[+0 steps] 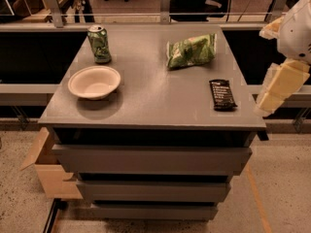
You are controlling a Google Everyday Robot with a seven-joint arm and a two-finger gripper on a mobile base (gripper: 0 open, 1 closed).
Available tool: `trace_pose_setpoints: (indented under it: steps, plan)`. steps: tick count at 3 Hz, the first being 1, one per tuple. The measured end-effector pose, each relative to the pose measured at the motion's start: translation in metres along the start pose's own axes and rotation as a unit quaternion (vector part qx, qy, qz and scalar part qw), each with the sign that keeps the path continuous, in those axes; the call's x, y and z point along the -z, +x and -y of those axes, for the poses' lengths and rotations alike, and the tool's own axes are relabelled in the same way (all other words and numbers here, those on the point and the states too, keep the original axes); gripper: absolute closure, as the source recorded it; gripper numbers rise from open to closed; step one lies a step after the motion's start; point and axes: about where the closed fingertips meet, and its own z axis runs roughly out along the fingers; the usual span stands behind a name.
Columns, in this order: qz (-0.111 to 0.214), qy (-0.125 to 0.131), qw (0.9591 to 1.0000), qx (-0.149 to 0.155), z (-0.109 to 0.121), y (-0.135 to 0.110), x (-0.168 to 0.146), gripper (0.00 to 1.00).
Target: Move green jalapeno chip bag near paper bowl
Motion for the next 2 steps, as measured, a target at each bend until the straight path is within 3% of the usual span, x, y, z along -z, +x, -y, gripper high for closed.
trace_pose_setpoints:
  steps: [1,2]
  plan:
    - [0.026,0.022,0.9994,-0.008,0.022,-0.002,-0.019,0.0]
    - [0.064,0.056,0.9963,-0.01,0.051,-0.014,-0.041,0.0]
